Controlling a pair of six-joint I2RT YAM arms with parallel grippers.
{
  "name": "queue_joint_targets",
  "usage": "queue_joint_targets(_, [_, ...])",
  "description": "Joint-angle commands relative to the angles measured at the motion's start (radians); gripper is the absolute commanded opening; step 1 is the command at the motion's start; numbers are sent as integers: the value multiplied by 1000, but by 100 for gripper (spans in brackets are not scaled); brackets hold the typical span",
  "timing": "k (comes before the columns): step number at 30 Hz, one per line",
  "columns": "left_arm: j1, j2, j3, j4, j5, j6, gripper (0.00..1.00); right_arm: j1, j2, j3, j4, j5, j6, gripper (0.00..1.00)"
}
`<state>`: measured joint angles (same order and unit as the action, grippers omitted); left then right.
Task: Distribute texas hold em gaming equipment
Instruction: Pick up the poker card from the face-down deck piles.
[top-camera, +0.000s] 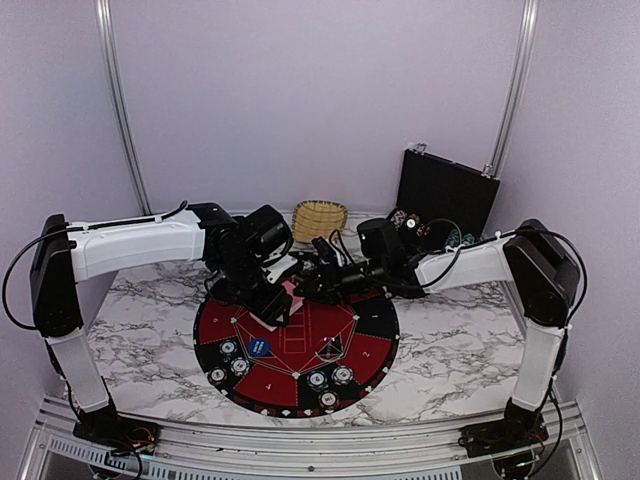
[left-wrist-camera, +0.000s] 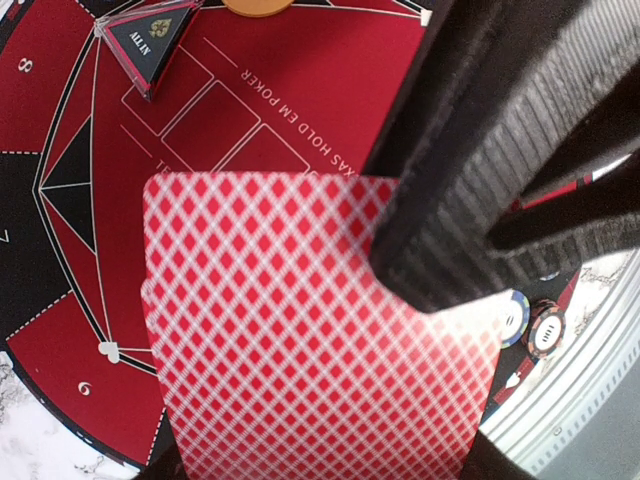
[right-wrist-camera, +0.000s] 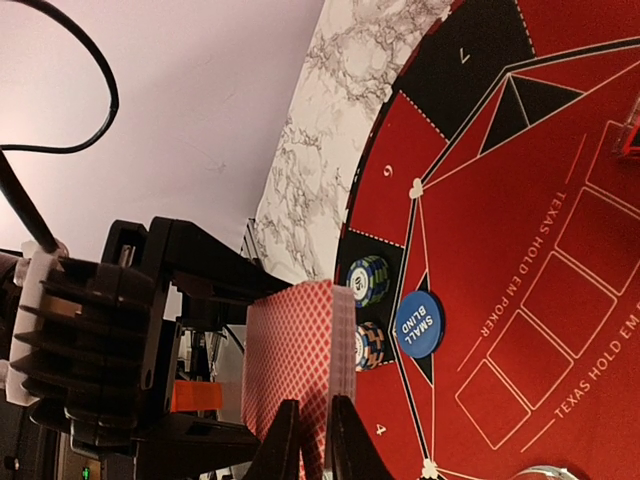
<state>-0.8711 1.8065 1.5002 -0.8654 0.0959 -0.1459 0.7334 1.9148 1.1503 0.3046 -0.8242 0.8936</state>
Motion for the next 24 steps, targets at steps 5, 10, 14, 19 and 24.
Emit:
queue_joint_targets(5, [7, -33, -15, -7, 1, 1, 59, -18, -38, -2, 2, 11, 4, 9])
queue_joint_targets(10, [7, -34, -15, -7, -3, 1, 58, -22, -40, -3, 3, 12, 5, 7])
queue_joint_targets(14, [8, -33, -15, -7, -5, 2, 58, -23, -40, -3, 7, 7, 9, 7])
queue_joint_targets(19, [8, -32, -10, -7, -2, 3, 58, -24, -38, 0, 14, 2, 10, 22])
queue_joint_targets(24, [9, -27, -3, -7, 2, 3, 58, -13, -16, 10, 14, -6, 11, 25])
